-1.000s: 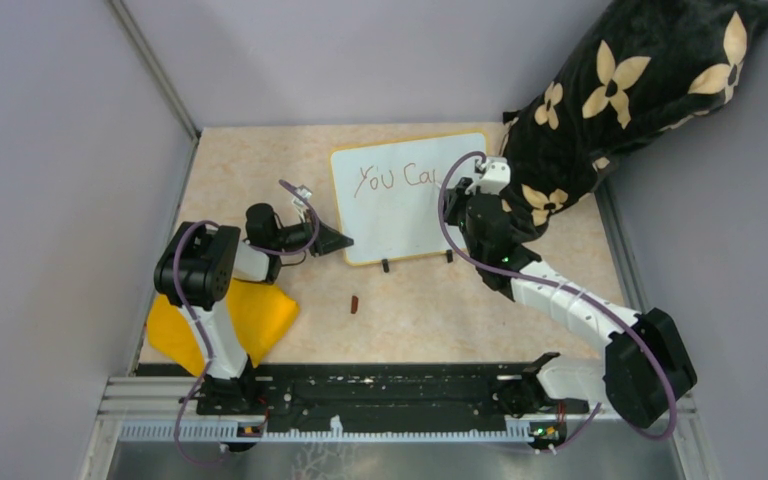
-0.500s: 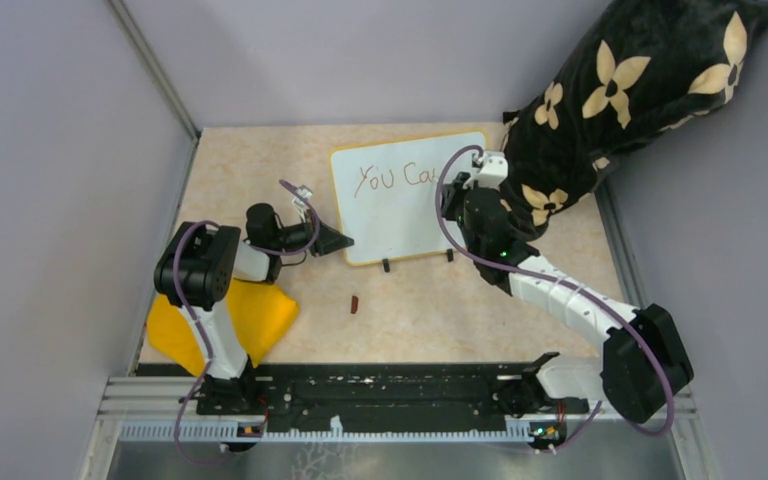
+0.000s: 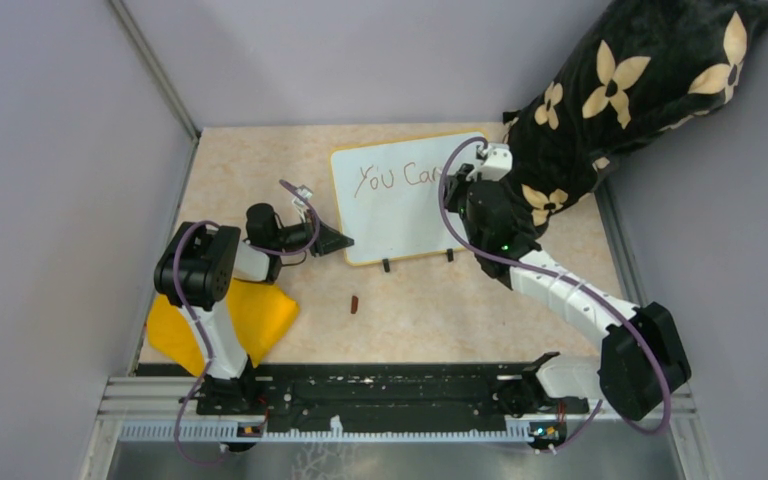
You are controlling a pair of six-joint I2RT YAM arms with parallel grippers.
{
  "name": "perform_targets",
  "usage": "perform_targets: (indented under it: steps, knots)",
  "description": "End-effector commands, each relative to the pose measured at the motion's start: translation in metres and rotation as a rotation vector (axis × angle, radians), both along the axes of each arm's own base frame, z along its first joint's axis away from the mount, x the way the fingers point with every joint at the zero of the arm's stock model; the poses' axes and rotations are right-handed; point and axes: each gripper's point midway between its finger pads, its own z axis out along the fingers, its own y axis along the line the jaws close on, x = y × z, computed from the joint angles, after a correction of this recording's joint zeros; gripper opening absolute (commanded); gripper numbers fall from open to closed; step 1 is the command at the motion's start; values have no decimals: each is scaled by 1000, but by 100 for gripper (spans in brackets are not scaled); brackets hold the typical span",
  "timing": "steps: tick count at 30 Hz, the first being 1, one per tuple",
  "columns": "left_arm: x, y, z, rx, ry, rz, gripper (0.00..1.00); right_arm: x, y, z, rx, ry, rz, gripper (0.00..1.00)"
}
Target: Write a sentence on the whiteboard
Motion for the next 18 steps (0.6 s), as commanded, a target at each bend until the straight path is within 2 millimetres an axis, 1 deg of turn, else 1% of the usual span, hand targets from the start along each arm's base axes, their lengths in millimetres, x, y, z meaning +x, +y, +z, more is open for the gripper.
perform_targets:
  steps: [1, 11, 18]
  knots:
    - [1, 1, -3, 16, 8, 13, 0, 13, -6, 29, 23, -66, -27, 0]
    - [1, 1, -3, 16, 8, 14, 0, 11, -16, 24, 21, -53, -56, 0]
    - [1, 1, -2, 15, 8, 14, 0, 7, -22, 14, 19, -33, -73, 0]
